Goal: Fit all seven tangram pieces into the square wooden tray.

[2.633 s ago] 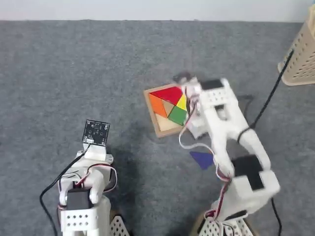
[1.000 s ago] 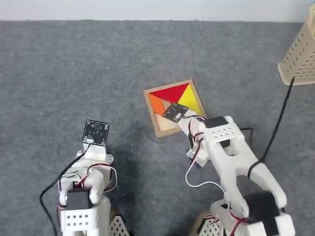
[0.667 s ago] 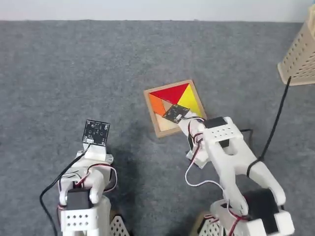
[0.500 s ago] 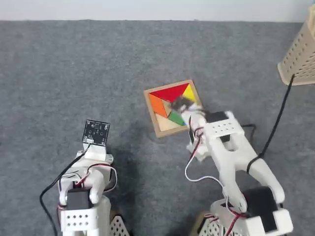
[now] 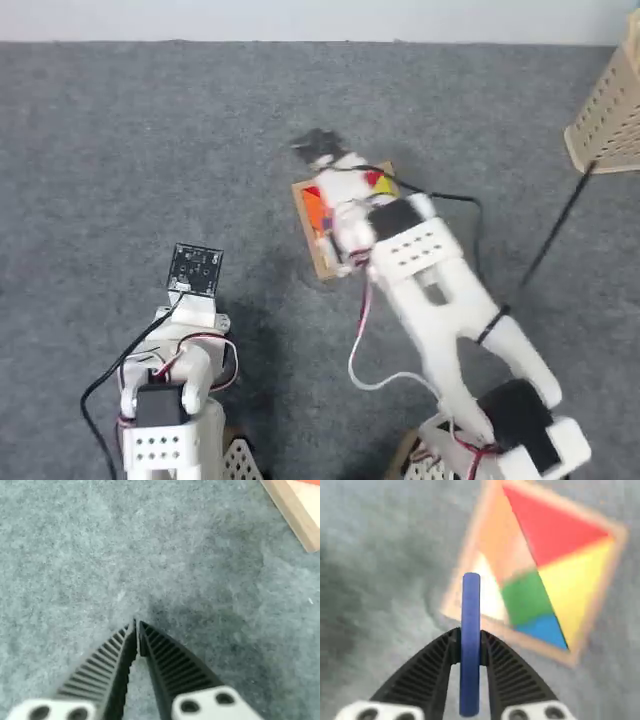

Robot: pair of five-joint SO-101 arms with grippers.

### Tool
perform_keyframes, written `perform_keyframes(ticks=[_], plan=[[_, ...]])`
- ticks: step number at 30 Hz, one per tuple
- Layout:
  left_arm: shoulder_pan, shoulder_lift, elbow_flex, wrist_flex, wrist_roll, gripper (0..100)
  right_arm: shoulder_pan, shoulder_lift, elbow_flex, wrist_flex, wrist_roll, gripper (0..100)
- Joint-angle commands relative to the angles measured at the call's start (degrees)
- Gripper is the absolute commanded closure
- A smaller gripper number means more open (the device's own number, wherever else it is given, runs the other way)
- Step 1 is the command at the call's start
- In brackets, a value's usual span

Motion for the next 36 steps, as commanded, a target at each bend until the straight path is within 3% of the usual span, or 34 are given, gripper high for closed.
perform_keyframes(ticks=[1, 14, 22, 36], plan=[[-0.18, 0.00, -0.48, 0.26, -0.44, 99, -3.65, 1.45, -3.96, -4.79, -0.88, 99.2], [-0.18, 0.00, -0.48, 0.26, -0.44, 99, 0.13, 22.64, -10.99, -11.38, -1.32, 99.2], [-0.18, 0.00, -0.48, 0.26, -0.44, 99, 3.74, 23.60, -10.64, -13.23, -10.02, 99.2], [-0.18, 0.00, -0.48, 0.26, -0.44, 99, 3.12, 23.69, -9.14, -12.00, -10.29, 98.8]])
